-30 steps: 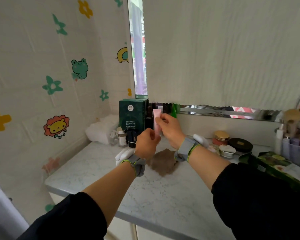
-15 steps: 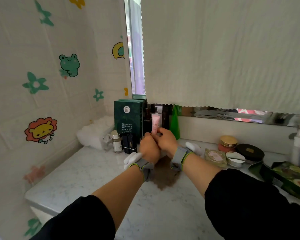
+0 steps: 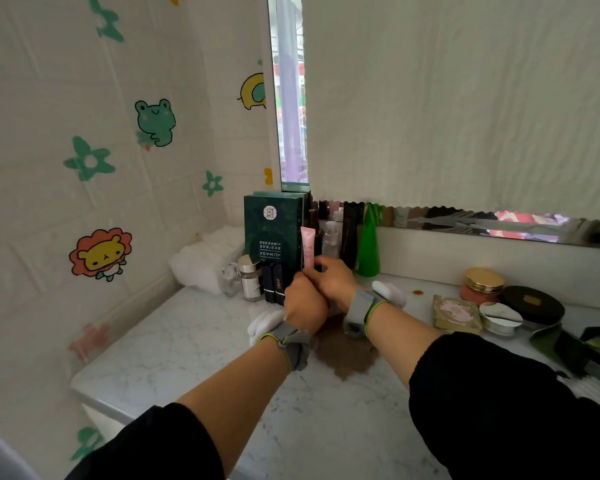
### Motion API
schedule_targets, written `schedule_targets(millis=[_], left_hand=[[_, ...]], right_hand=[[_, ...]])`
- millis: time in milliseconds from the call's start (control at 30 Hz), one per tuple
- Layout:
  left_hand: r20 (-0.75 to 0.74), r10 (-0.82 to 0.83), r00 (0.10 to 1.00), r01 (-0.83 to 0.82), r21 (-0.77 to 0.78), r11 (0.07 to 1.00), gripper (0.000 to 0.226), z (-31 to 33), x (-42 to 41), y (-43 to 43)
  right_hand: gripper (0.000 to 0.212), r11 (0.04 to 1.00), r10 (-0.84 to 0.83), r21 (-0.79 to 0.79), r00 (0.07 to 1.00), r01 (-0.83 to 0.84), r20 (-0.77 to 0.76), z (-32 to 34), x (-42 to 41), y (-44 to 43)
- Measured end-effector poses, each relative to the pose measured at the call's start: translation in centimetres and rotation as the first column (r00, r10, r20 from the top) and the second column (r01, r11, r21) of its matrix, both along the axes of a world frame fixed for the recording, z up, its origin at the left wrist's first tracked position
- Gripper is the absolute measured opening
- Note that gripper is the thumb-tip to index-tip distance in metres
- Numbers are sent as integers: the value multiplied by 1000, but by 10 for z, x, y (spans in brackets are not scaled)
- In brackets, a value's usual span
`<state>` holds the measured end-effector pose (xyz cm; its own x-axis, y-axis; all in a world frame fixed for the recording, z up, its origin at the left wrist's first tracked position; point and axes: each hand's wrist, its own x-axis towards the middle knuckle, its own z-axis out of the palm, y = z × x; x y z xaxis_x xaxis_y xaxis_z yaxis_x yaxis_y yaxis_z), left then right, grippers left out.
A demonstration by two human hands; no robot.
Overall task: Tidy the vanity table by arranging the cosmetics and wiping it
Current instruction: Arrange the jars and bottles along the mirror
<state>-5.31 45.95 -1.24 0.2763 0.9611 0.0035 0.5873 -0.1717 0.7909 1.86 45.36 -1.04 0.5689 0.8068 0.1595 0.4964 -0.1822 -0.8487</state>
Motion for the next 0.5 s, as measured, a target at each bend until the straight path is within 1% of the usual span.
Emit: schedule_targets(millis=[300,367,467,500], left_hand=[[8,-10,1000,10,-7,1000,27,3,-4,-4],[13,-7,1000,7,-12,1000,26,6,-6,-6],[4,-16,1000,16,-22,1000,26,10,-9,-11],[-9,-28,1000,28,-18,999,26,11,-10,-13]], right_hand=[[29,1000,-1,-1,998,1,-56,-1,-1,0],[32,1000,-20,11,996,21,-82,1,-2,-3],[43,999,-49,-6,991,49,-122,4,-5,-8],[42,999,-52,-15,989,50,-137,5,-6,-10]])
